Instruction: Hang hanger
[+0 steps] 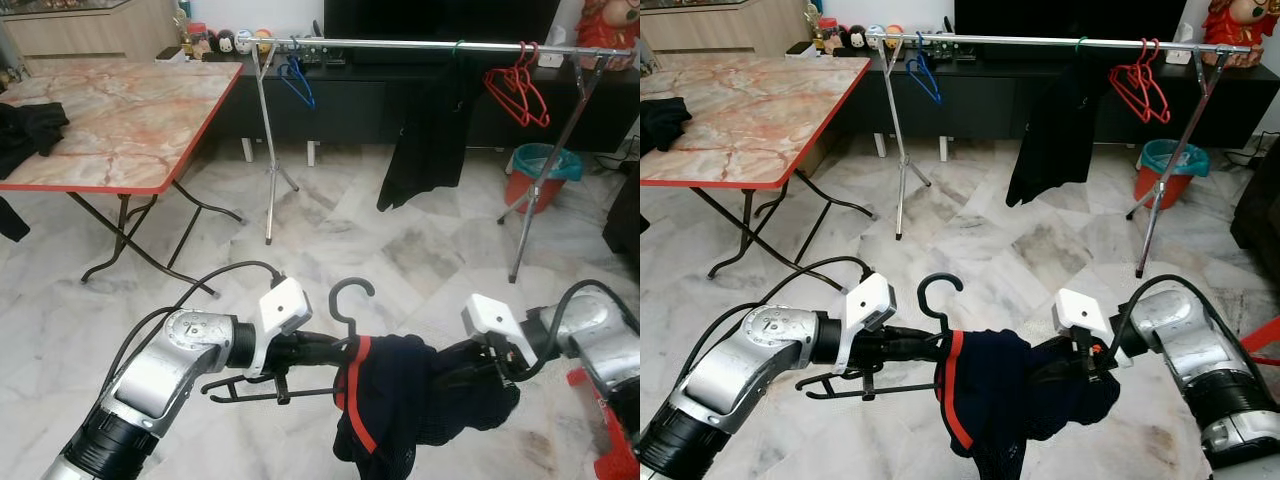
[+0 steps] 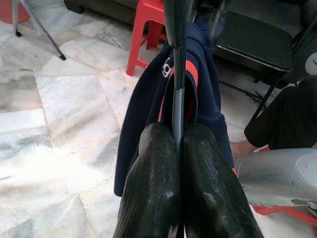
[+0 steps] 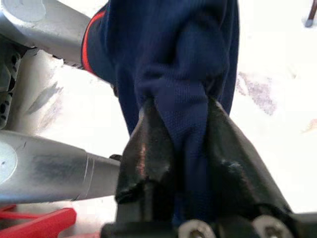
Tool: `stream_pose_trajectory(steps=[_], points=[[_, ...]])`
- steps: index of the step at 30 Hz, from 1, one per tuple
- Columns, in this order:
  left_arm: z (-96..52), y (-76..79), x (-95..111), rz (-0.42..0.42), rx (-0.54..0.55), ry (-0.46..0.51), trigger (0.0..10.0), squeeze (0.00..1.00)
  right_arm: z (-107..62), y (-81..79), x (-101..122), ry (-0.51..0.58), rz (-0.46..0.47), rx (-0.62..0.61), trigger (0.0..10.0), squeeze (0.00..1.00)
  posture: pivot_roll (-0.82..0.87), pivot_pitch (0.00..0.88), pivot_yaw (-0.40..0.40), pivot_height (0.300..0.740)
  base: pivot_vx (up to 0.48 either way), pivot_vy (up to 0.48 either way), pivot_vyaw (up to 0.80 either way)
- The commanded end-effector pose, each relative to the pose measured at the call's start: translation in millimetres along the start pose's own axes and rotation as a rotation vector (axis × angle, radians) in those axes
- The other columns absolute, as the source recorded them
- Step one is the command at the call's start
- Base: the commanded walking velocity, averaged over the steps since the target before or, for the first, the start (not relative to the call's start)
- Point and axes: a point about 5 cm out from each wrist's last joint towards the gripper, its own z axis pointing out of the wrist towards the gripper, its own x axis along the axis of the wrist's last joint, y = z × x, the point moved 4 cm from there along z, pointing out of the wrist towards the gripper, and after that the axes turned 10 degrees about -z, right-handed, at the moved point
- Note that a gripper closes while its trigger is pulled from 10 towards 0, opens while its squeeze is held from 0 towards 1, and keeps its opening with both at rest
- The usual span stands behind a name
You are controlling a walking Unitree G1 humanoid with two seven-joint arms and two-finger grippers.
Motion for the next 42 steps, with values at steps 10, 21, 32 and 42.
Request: stream_pose_trajectory(steps=[10, 21, 32, 42], points=[[-0.6, -0.9, 17.0, 0.038, 0.011, 0.056, 10.0, 0.00, 9.4, -0.5, 3.8, -0.008, -0.045, 0.008, 0.0, 0.00, -0.03, 0.000, -0.005, 0.740, 0.000, 0.000, 0.00], [-0.3, -2.3, 16.1, 0.042, 0.026, 0.053, 10.0, 0.00, 9.9, 0.8, 4.3, 0.004, -0.040, -0.011, 0.0, 0.00, -0.03, 0.000, -0.005, 0.740, 0.000, 0.000, 0.00], [-2.3, -1.3, 12.6, 0.032, 0.025, 0.054, 10.0, 1.00, 14.7, -0.4, 6.0, 0.022, -0.038, -0.008, 0.0, 0.00, -0.03, 0.000, -0.007, 0.740, 0.000, 0.000, 0.00], [-11.0, 1.9, 8.7, 0.037, -0.005, 0.020, 10.0, 1.00, 14.9, 1.8, 3.9, 0.001, -0.045, -0.020, 0.0, 0.00, -0.03, 0.000, -0.008, 0.740, 0.000, 0.000, 0.00]])
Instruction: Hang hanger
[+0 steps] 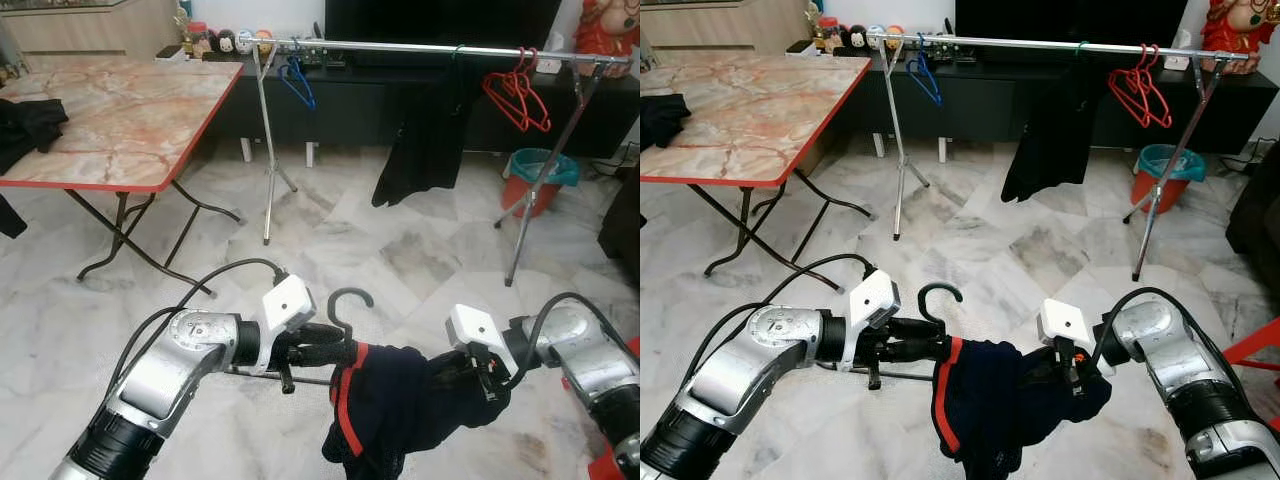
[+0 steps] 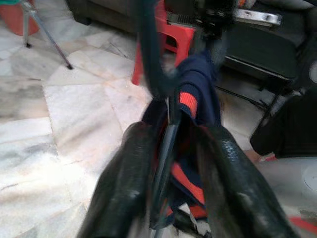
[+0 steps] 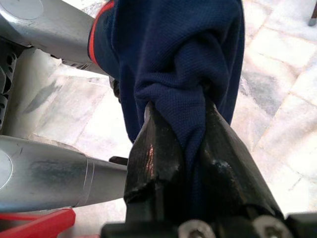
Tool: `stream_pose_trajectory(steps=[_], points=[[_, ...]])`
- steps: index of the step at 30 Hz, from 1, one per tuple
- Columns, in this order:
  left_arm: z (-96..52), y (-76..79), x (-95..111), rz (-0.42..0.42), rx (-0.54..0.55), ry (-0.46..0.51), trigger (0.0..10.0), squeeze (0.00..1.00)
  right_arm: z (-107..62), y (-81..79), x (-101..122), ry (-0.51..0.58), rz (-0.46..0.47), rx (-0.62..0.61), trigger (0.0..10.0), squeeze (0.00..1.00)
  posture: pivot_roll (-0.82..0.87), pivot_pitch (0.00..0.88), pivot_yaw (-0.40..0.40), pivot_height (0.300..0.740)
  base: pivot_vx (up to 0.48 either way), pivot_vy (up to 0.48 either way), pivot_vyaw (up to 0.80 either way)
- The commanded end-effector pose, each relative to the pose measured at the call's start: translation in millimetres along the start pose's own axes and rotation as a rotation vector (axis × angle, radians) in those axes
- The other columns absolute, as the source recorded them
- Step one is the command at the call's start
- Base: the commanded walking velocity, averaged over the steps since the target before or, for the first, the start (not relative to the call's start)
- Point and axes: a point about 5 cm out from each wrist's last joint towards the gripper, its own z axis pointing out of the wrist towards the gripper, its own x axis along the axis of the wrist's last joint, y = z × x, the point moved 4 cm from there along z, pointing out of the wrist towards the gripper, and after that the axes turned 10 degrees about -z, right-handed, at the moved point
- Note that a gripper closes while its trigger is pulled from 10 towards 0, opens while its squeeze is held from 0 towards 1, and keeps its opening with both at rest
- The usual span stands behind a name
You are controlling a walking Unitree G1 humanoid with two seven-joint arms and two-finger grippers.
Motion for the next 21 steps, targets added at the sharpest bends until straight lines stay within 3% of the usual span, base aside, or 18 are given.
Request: stream_pose_trajectory(steps=[1, 5, 16, 18, 19, 21], points=[[-9.6, 5.6, 0.3, 0.026, -0.035, -0.026, 10.0, 1.00, -3.5, 7.6, 5.7, -0.008, -0.042, -0.034, 0.0, 0.00, -0.03, 0.000, -0.008, 0.740, 0.000, 0.000, 0.00], [-24.9, 4.9, -12.1, 0.034, -0.032, -0.094, 10.0, 1.00, -6.8, 11.2, -0.3, -0.051, -0.048, -0.068, 0.0, 0.00, -0.02, 0.000, -0.006, 0.740, 0.000, 0.000, 0.00], [-69.2, -38.4, -11.0, 0.004, 0.280, -0.053, 10.0, 1.00, -16.7, 16.1, -18.0, -0.132, -0.031, -0.142, 0.0, 0.00, -0.01, 0.000, -0.018, 0.740, 0.000, 0.000, 0.00], [-81.6, -55.5, -8.0, -0.003, 0.414, -0.010, 10.0, 1.00, -18.6, 21.0, -17.5, -0.126, -0.032, -0.184, 0.0, 0.00, -0.01, 0.000, -0.019, 0.740, 0.000, 0.000, 0.00], [-96.8, -76.9, -7.7, -0.007, 0.591, 0.023, 10.0, 1.00, -20.3, 25.1, -16.4, -0.118, -0.030, -0.220, 0.0, 0.00, -0.01, 0.000, -0.019, 0.740, 0.000, 0.000, 0.00], [-109.7, -93.5, -10.5, -0.015, 0.738, 0.037, 10.0, 1.00, -21.7, 28.4, -15.3, -0.111, -0.030, -0.247, 0.0, 0.00, -0.01, 0.000, -0.019, 0.740, 0.000, 0.000, 0.00]])
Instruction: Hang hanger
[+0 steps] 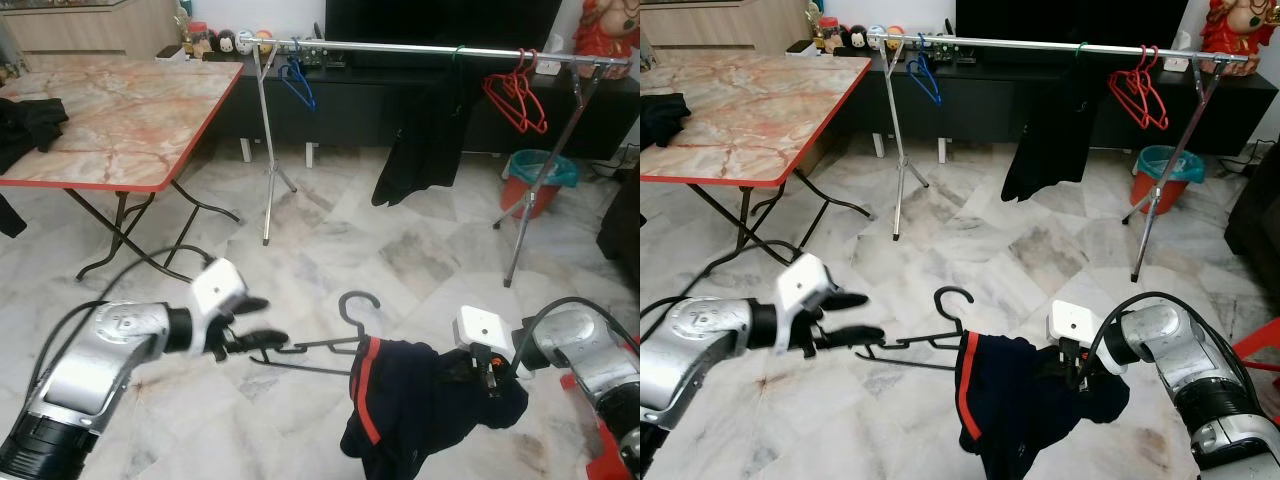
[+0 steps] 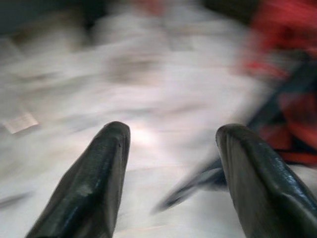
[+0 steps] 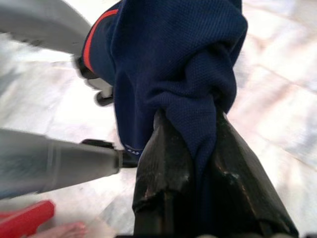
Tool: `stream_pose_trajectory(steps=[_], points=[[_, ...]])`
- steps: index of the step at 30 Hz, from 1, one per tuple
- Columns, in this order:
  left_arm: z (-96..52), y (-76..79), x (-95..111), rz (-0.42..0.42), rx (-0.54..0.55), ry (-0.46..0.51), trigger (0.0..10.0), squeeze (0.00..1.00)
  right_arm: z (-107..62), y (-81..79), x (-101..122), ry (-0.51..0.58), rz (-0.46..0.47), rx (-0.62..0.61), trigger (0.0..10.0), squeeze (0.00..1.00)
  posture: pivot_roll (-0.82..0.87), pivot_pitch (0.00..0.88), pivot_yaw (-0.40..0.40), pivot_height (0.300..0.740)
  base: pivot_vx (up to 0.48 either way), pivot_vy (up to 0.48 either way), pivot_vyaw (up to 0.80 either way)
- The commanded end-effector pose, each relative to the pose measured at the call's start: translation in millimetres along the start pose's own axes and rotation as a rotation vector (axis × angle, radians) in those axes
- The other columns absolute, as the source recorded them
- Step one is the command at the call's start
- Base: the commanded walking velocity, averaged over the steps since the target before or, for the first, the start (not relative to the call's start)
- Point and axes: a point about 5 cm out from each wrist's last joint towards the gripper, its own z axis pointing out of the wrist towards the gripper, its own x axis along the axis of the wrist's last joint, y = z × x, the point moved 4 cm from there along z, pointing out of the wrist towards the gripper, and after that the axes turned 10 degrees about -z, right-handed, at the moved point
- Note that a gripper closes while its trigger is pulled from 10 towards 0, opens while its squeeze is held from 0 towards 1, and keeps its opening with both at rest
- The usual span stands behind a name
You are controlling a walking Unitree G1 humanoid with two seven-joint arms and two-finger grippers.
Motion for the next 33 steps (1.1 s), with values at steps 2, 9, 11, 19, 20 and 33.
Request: stream_pose_trajectory(steps=[2, 9, 11, 19, 20, 33], points=[[-11.9, -54.1, -2.6, -0.050, 0.389, 0.051, 10.0, 1.00, -9.4, 20.6, 10.9, 0.042, -0.017, -0.126, 0.0, 0.00, -0.01, 0.000, -0.020, 0.740, 0.000, 0.000, 0.00], [-30.2, -89.7, -35.3, -0.211, 0.773, 0.043, 10.0, 0.00, -12.7, 42.9, 20.0, 0.081, 0.007, -0.298, 4.5, 0.00, -0.01, 0.000, -0.021, 0.740, 0.000, 0.000, 0.00], [-22.8, -85.0, -48.5, -0.234, 0.797, 0.007, 10.0, 0.00, -15.9, 51.2, 26.0, 0.107, 0.018, -0.344, 10.0, 0.00, -0.02, 0.000, -0.021, 0.740, 0.000, 0.000, 0.00], [24.8, -31.6, -66.5, -0.325, 0.484, -0.073, 10.0, 0.00, -17.5, 42.7, 60.0, 0.317, 0.024, -0.178, 10.0, 0.00, -0.02, 0.000, -0.026, 0.740, 0.000, 0.000, 0.00], [31.3, -21.2, -63.8, -0.353, 0.416, -0.057, 10.0, 0.00, -18.2, 39.1, 65.6, 0.354, 0.025, -0.133, 10.0, 0.00, -0.02, 0.000, -0.026, 0.740, 0.000, 0.000, 0.00], [47.2, 39.5, -46.6, -0.342, 0.011, -0.015, 10.0, 0.00, -27.4, 20.8, 91.5, 0.528, 0.048, 0.097, 10.0, 0.00, -0.02, 0.000, -0.034, 0.740, 0.000, 0.000, 0.00]])
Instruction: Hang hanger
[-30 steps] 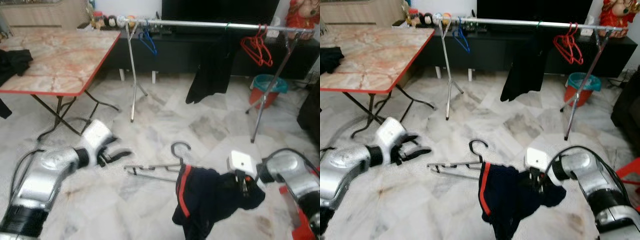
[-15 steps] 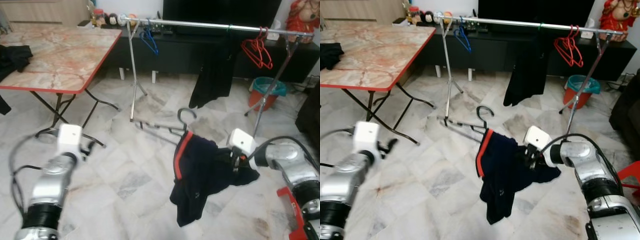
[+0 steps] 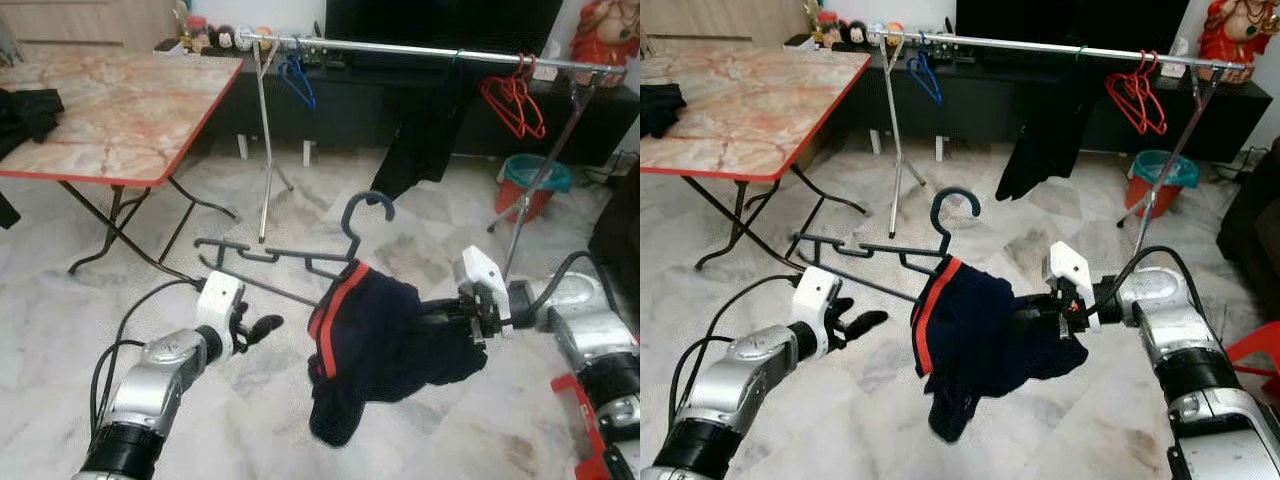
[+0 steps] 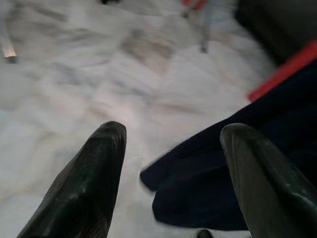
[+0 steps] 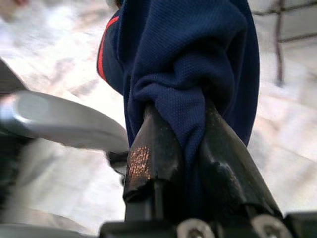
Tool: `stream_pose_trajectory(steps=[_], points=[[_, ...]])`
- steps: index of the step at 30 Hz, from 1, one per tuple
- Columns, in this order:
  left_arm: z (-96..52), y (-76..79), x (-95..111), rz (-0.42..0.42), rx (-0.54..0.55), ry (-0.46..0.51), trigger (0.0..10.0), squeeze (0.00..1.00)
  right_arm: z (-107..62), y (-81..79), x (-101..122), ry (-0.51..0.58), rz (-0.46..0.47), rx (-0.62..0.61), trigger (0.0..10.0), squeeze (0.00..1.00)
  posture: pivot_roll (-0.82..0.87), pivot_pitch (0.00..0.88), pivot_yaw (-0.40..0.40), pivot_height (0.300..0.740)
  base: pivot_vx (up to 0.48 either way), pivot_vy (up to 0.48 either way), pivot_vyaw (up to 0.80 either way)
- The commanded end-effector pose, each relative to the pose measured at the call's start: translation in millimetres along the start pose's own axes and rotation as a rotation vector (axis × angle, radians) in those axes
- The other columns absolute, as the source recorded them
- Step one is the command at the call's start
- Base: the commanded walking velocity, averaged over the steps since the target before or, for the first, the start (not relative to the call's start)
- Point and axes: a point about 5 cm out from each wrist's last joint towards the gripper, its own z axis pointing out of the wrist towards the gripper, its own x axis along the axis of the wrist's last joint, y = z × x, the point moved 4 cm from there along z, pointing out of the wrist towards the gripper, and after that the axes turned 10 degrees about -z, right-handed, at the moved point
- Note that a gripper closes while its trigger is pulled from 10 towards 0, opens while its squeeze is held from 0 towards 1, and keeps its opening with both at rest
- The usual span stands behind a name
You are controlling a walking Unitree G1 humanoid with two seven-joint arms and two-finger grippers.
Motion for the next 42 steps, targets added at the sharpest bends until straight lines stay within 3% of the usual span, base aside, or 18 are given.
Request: stream_pose_trajectory(steps=[1, 7, 13, 20, 25, 30, 35, 42], points=[[-1.6, 16.2, -0.5, 0.010, -0.102, -0.012, 10.0, 0.00, -4.4, 2.8, 18.3, 0.058, -0.045, 0.008, 10.0, 0.00, -0.02, 0.000, -0.035, 0.740, 0.000, 0.000, 0.00], [-11.2, 43.2, -8.9, 0.038, -0.292, -0.050, 10.0, 0.00, 4.2, -6.1, 26.7, 0.109, -0.025, 0.093, 10.0, 0.00, -0.01, 0.000, -0.041, 0.740, 0.000, 0.000, 0.00], [-16.8, 58.3, -5.3, 0.034, -0.396, -0.047, 10.0, 0.00, 18.0, -11.0, 18.8, 0.089, -0.008, 0.132, 10.0, 0.00, 0.00, 0.000, -0.042, 0.740, 0.000, 0.000, 0.00], [-21.1, 64.5, -7.7, 0.059, -0.449, -0.078, 10.0, 0.00, 25.5, -11.6, 18.2, 0.084, -0.010, 0.147, 10.0, 0.00, -0.01, 0.000, -0.041, 0.740, 0.000, 0.000, 0.00], [-20.5, 52.3, -21.7, 0.165, -0.374, -0.169, 10.0, 0.00, 26.6, -5.6, 19.5, 0.075, -0.022, 0.119, 10.0, 0.00, 0.00, 0.000, -0.041, 0.740, 0.000, 0.000, 0.00], [-19.5, 45.8, -22.8, 0.190, -0.340, -0.184, 10.0, 0.00, 27.2, -2.8, 23.7, 0.077, -0.032, 0.118, 10.0, 0.00, 0.00, 0.000, -0.042, 0.740, 0.000, 0.000, 0.00], [-10.0, 33.7, -29.6, 0.270, -0.251, -0.214, 10.0, 0.00, 32.6, -1.9, 29.2, 0.083, -0.056, 0.132, 10.0, 0.00, 0.00, 0.000, -0.042, 0.740, 0.000, 0.000, 0.00], [-8.0, 31.0, -31.9, 0.265, -0.236, -0.218, 10.0, 0.00, 34.8, -0.4, 35.6, 0.089, -0.074, 0.145, 10.0, 0.00, -0.01, 0.000, -0.045, 0.740, 0.000, 0.000, 0.00]])
